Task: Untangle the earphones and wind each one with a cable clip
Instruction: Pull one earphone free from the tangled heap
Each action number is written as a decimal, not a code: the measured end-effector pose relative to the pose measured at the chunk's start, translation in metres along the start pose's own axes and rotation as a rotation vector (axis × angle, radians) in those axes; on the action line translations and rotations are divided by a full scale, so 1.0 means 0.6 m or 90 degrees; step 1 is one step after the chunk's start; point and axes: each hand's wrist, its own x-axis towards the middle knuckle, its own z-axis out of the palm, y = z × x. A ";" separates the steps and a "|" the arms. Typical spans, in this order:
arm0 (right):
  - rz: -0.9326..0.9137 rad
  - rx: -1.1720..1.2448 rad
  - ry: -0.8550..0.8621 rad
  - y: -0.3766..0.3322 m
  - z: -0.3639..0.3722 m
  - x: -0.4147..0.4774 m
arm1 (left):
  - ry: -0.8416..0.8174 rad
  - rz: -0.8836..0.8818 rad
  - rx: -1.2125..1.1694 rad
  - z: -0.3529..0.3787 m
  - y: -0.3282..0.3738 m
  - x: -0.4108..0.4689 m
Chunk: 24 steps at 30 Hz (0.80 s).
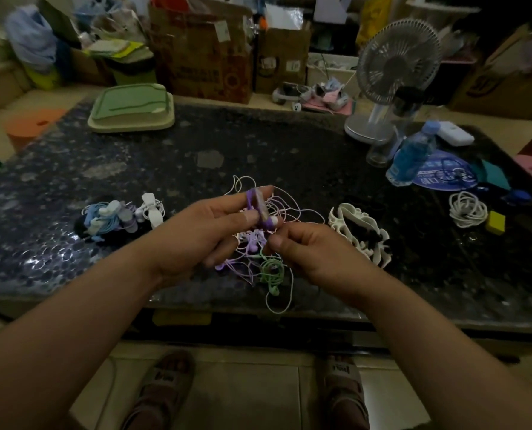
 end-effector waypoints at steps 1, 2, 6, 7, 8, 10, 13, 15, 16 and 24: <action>-0.002 -0.036 0.005 0.001 0.003 0.001 | 0.004 -0.008 0.011 0.001 0.000 0.000; 0.002 -0.066 0.008 0.003 0.006 0.002 | 0.007 -0.016 0.018 0.004 0.001 0.000; 0.031 -0.115 0.014 0.003 0.010 0.001 | 0.032 -0.025 0.055 0.012 0.003 0.001; 0.033 -0.120 0.015 0.002 0.010 0.000 | 0.031 -0.026 0.061 0.012 0.003 0.000; 0.033 -0.121 0.015 0.000 0.011 0.000 | 0.026 -0.026 0.065 0.012 0.004 0.000; 0.033 -0.129 0.012 -0.005 0.008 -0.002 | 0.019 -0.022 0.076 0.012 0.004 -0.001; 0.022 -0.173 -0.003 -0.017 0.000 -0.011 | 0.061 -0.001 0.121 0.011 0.003 -0.001; -0.002 -0.237 0.008 -0.024 -0.008 -0.019 | 0.101 0.012 0.178 0.007 0.003 0.000; -0.017 -0.274 0.020 -0.027 -0.012 -0.023 | 0.112 0.009 0.208 0.003 -0.001 0.001; -0.085 -0.311 -0.008 -0.051 -0.032 -0.032 | -0.006 -0.028 0.386 0.021 -0.022 0.007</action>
